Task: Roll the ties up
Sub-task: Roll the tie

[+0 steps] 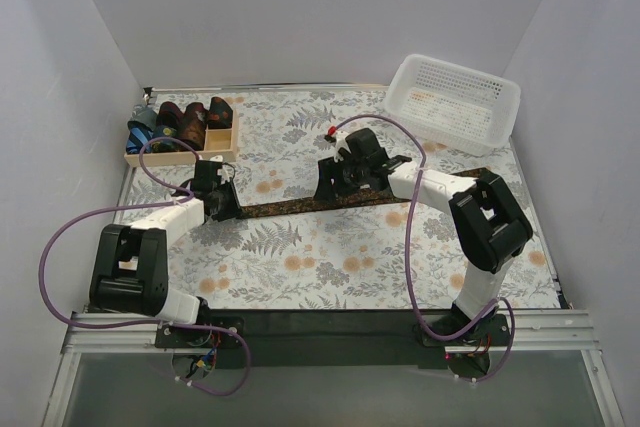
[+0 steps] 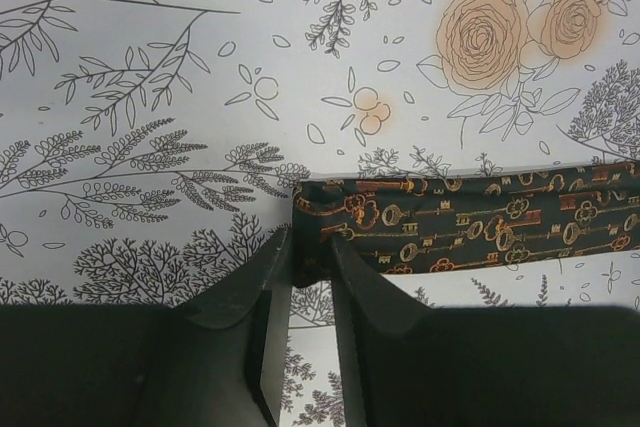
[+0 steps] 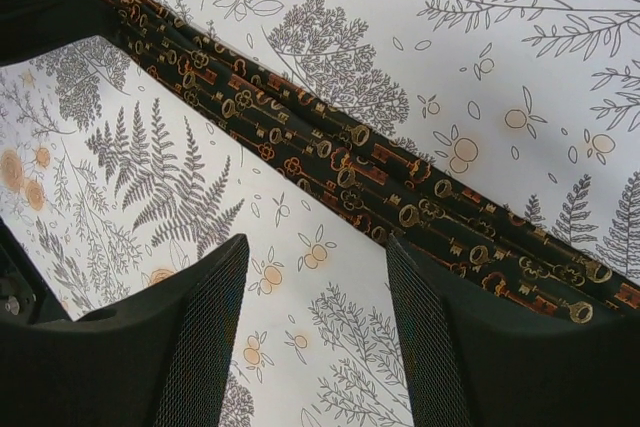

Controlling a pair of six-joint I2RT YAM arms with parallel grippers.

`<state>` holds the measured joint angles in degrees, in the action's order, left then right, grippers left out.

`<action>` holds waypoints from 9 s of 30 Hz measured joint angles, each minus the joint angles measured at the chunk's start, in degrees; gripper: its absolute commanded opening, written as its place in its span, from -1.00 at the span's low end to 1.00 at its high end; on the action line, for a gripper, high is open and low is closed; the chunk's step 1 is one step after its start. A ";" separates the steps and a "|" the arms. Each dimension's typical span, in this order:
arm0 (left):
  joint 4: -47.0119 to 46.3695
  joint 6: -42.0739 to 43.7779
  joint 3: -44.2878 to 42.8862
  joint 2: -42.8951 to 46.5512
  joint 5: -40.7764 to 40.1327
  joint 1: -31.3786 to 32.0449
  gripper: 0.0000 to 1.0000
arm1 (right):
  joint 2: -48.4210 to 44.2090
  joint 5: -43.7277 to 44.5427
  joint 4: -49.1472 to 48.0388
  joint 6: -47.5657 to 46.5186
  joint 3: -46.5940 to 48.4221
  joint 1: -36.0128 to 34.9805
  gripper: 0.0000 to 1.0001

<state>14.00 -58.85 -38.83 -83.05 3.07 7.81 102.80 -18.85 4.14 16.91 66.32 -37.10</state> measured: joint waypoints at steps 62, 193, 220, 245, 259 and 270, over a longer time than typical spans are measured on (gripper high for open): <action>1.46 -0.52 0.85 2.80 -0.02 0.00 -1.00 | -7.69 22.69 4.44 12.07 -12.48 56.11 0.04; 7.19 -4.37 -2.62 6.38 -1.18 -0.26 -0.06 | 30.34 -11.08 14.14 -45.18 37.03 -13.70 -0.08; 3.41 -3.96 -1.70 3.87 1.75 -0.26 -0.29 | 30.18 -9.57 16.09 -41.05 40.50 -13.03 0.15; 0.48 -3.52 -1.70 -1.22 2.12 -0.26 -0.85 | 21.35 -14.01 -9.51 -2.67 21.46 -11.37 -0.32; 0.11 -3.50 -1.70 -1.99 1.84 -0.26 -0.88 | 24.76 -14.69 -17.70 5.38 17.84 -9.99 -0.53; 0.13 -3.67 -1.73 -1.86 1.75 -0.26 -0.72 | 26.18 -16.31 -22.36 9.25 13.97 -8.59 -0.60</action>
<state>14.13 -62.52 -40.56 -84.90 4.82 7.55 128.99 -35.16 -18.22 26.15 80.29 -45.69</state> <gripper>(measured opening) 0.109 0.205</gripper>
